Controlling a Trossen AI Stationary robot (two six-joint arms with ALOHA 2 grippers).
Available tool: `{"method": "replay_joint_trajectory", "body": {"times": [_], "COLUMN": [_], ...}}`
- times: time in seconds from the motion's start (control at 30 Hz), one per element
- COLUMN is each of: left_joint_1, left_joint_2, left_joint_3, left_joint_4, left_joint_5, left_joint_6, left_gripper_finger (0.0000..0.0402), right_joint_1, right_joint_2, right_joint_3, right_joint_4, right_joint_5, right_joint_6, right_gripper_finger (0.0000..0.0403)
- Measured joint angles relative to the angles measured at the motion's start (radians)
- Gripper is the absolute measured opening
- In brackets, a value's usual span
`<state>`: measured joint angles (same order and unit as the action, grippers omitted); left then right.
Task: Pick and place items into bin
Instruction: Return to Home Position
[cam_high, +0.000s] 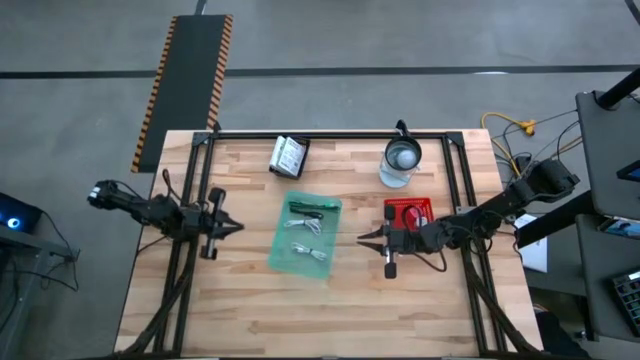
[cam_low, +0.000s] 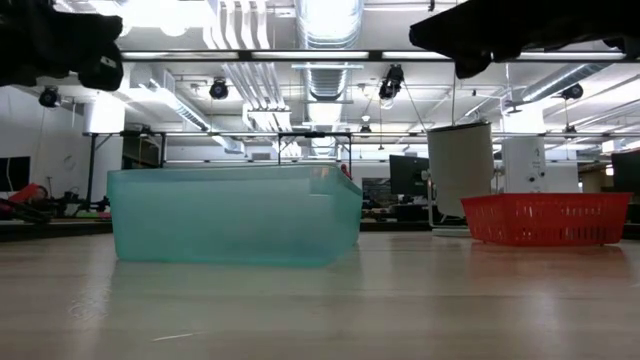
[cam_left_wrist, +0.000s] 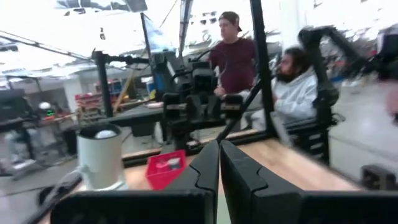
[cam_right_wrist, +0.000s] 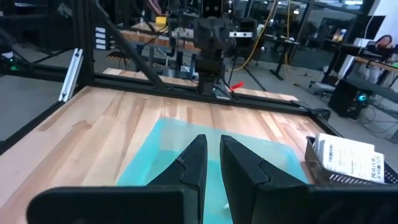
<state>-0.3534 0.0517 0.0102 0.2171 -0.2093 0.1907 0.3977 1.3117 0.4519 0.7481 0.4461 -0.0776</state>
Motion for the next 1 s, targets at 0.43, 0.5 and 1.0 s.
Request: {"method": "replay_joint_trajectory", "body": {"times": [0.43,0.5,1.0], "left_joint_1": [0.348,0.408,0.473], "left_joint_2": [0.111,0.111,-0.021], "left_joint_3": [0.042,0.039,-0.002], "left_joint_4": [-0.007,-0.006,-0.15], "left_joint_5": [0.109,0.156,0.287], "left_joint_6": [-0.003,-0.032,-0.08], "left_gripper_finger": [0.0,0.0,0.0], "right_joint_1": [-0.015,-0.015,-0.014], "right_joint_2": [0.0,0.0,-0.001], "right_joint_3": [0.0,-0.001,-0.148], "right_joint_4": [0.021,0.021,0.191], "right_joint_5": [0.0,0.0,-0.143], "right_joint_6": [-0.005,-0.003,0.056], "right_gripper_finger": [0.0033,0.0033,0.0033]}}
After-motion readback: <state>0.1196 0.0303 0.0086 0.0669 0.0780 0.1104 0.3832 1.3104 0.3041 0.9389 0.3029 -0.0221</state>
